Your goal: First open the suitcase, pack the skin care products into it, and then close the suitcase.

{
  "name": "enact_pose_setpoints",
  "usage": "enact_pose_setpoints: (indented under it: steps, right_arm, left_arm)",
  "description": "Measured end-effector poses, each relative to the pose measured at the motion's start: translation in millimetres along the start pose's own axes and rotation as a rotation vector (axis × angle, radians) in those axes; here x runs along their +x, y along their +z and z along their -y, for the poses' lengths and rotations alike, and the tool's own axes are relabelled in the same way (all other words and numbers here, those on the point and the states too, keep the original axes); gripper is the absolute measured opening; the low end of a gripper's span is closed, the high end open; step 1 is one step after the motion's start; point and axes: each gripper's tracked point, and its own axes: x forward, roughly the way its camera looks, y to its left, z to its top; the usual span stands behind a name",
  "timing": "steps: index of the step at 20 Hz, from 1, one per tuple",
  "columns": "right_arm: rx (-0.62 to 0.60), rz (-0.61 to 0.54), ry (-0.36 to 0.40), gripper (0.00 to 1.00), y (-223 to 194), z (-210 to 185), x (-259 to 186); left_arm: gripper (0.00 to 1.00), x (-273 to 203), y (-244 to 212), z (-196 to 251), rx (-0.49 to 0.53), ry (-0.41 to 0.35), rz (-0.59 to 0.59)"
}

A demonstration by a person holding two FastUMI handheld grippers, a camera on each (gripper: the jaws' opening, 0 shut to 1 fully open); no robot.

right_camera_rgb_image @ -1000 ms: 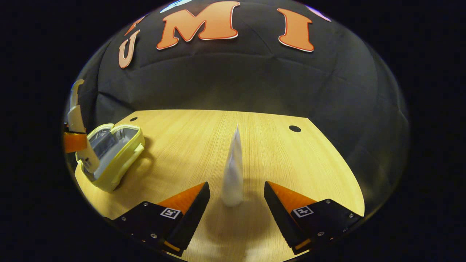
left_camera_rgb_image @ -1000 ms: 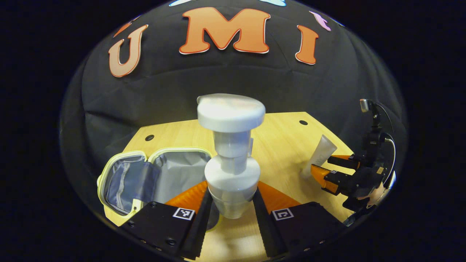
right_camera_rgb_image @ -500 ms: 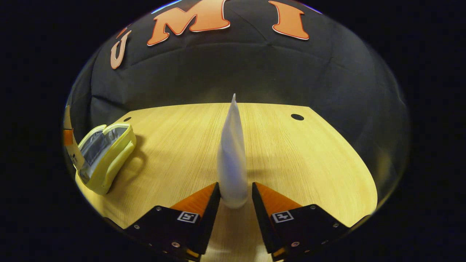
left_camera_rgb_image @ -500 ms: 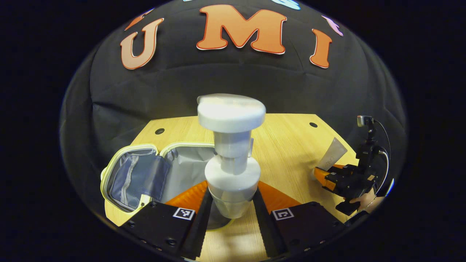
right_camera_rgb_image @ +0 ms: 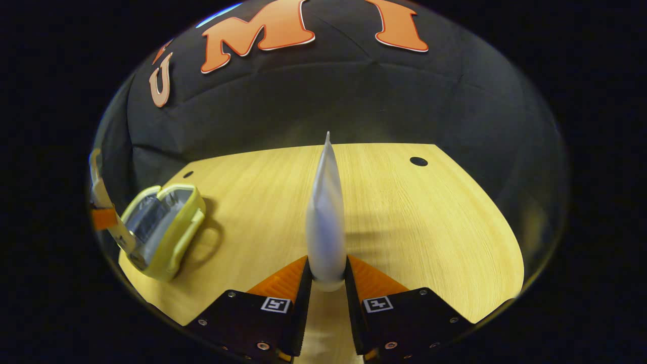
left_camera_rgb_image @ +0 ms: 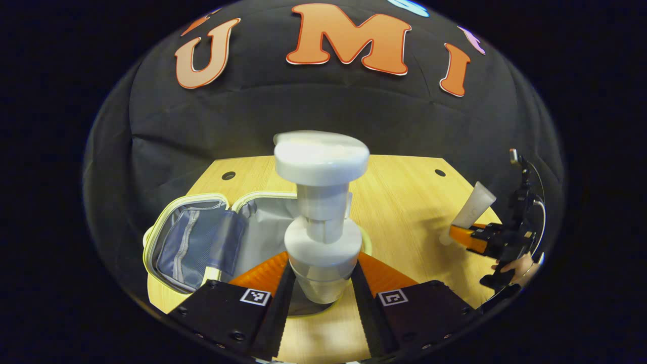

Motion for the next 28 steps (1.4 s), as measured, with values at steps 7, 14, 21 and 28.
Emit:
enact_pose_setpoints:
  steps: [7, 14, 21, 28]
  right_arm:
    - [0.105, -0.208, 0.251, 0.38, 10.5, -109.9, -51.1]
    - [0.166, -0.383, 0.342, 0.38, 6.3, -221.1, -54.8]
    - [0.191, -0.438, 0.264, 0.38, 6.2, -246.7, -52.5]
    - [0.226, -0.436, 0.211, 0.38, 8.6, -248.6, -54.3]
  left_arm:
    - [0.63, 7.7, -15.0, -54.7, 0.061, -0.07, -0.186]
    - [0.63, 35.8, -38.3, -92.6, 0.187, -0.182, -0.436]
    - [0.64, 75.1, -72.6, -102.9, 0.18, -0.241, -0.693]
    - [0.63, 101.9, -83.3, -109.1, 0.212, -0.245, -0.784]
